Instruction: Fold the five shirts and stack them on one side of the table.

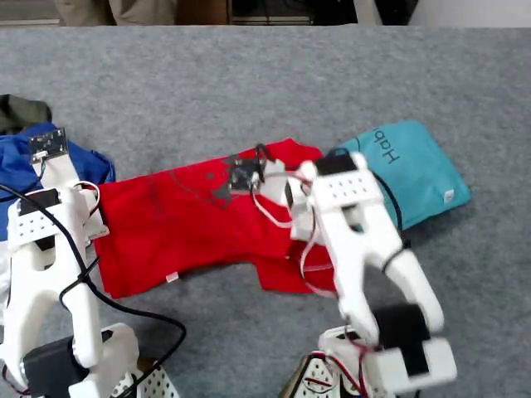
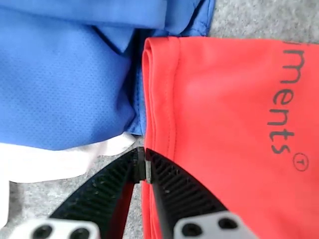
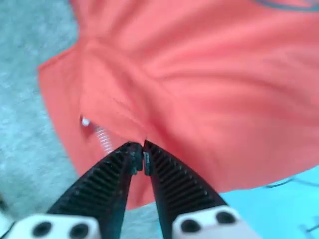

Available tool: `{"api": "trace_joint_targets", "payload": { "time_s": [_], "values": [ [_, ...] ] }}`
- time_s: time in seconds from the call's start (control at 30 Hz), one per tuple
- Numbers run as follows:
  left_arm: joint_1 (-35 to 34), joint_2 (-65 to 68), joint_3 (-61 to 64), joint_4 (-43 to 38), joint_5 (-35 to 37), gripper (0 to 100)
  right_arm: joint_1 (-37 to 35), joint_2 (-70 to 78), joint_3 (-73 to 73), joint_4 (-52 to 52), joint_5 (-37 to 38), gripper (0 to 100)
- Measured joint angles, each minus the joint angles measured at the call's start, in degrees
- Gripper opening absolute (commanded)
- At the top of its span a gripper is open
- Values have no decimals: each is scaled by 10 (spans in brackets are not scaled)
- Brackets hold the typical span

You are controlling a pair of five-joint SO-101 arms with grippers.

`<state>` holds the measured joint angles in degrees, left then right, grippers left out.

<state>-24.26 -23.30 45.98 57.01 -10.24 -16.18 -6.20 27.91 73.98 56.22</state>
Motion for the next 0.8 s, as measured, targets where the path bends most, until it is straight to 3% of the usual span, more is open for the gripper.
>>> {"api": "trace_joint_targets", "payload": {
  "time_s": [0.33, 0.53, 0.6, 0.7, 0.8],
  "values": [
    [0, 0, 0, 0, 0, 18, 0, 298, -380, 117, 80, 24],
    [0, 0, 0, 0, 0, 18, 0, 464, -623, 209, 98, 344],
    [0, 0, 0, 0, 0, 18, 0, 496, -698, 248, 98, 387],
    [0, 0, 0, 0, 0, 18, 0, 505, -769, 270, 85, 328],
    [0, 0, 0, 0, 0, 18, 0, 501, -778, 271, 69, 164]
  ]
}}
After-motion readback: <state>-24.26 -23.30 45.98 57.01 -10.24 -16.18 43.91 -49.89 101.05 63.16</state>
